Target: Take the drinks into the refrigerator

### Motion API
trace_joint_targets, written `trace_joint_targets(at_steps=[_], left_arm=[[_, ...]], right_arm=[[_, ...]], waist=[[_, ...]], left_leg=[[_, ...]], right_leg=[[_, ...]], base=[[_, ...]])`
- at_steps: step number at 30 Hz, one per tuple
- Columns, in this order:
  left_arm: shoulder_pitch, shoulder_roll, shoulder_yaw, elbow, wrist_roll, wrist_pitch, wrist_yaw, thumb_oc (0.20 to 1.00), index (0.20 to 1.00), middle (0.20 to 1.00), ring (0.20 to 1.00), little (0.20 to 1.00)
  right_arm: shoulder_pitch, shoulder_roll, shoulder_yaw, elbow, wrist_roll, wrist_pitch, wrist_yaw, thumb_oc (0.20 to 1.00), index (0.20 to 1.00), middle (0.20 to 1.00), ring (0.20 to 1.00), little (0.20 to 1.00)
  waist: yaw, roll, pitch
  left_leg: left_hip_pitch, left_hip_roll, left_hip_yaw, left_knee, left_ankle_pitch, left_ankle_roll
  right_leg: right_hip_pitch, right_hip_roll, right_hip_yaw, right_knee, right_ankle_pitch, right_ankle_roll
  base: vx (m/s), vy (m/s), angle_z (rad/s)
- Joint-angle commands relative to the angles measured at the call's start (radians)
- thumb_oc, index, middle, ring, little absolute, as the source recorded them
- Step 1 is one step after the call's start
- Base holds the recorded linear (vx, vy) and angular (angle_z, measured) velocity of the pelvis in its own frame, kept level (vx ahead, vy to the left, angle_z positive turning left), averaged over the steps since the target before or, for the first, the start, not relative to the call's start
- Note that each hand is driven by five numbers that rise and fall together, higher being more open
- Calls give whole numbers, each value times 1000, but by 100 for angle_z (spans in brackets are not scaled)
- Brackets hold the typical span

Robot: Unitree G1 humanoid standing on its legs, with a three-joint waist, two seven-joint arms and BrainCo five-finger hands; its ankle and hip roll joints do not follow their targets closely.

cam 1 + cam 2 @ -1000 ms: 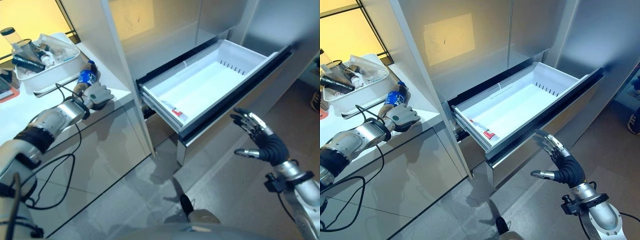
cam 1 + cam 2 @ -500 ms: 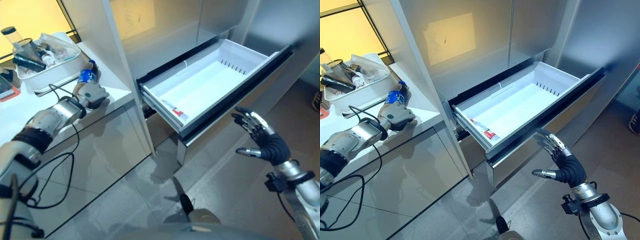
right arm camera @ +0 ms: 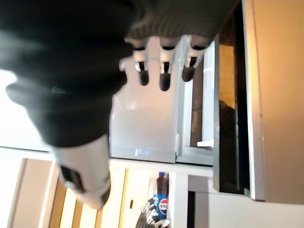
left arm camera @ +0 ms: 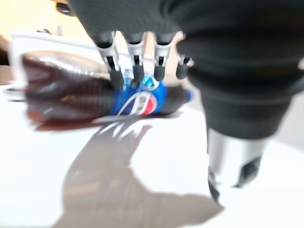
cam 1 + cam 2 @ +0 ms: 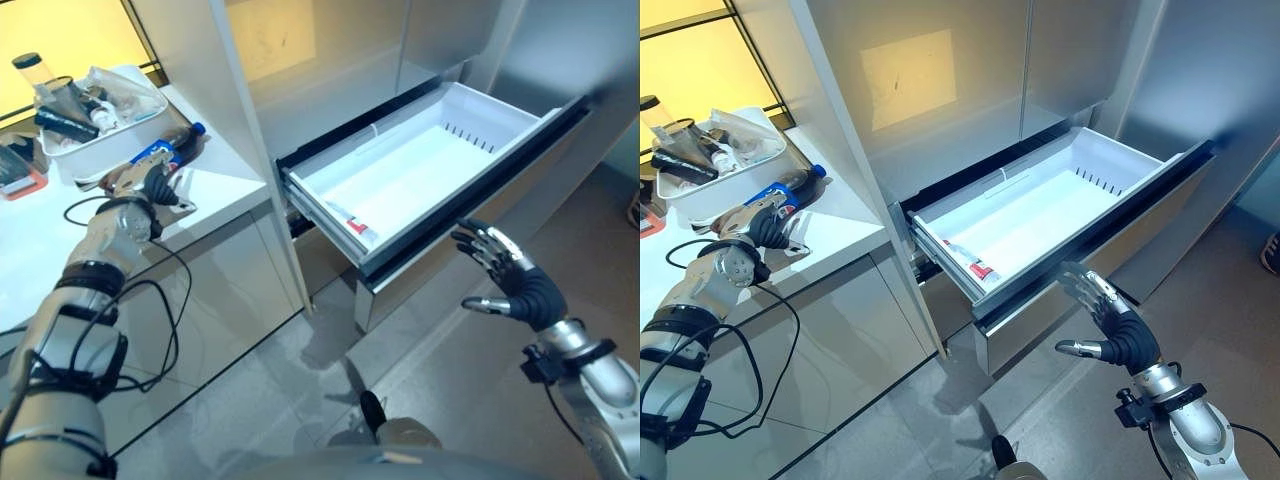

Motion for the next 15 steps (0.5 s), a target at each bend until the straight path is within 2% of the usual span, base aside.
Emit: trace_joint_targets(at_steps=[1,3,8,15], left_arm=[[-102,38,-14,90,43,13,-18,1000,1000,1000,1000,1000],[-108,41,-30,91,63,12,-37,1000,1000,1000,1000,1000],[-99,29,-13,57,3,-1,-63,1000,1000,1000,1000,1000],[-108,33,-32,28,27,-2,-59,1000,1000,1000,1000,1000]], right_arm=[[-26,30,-44,-86,-6,-27,12,1000,1000,1000,1000,1000],[-23,33,-50,-87,-5,-23,17,1000,1000,1000,1000,1000],[-28,45,-57,-87,-4,-23,20,1000,1000,1000,1000,1000],[-25,50,-57,-80,-12,-23,24,1000,1000,1000,1000,1000]], waist=[[12,-45,-20],[14,-46,-21],[19,-49,-17],[21,-49,-17]], left_leg=[[-19,-51,-115,67,-44,41],[-18,-51,-118,68,-45,41],[-20,-51,-125,73,-48,41],[-18,-51,-127,73,-48,40]], right_leg=[[112,-27,-83,32,-107,43],[115,-26,-84,32,-110,42],[119,-26,-91,33,-115,40],[124,-26,-93,30,-116,40]], base=[[0,0,0],[0,0,0],[0,0,0],[0,0,0]])
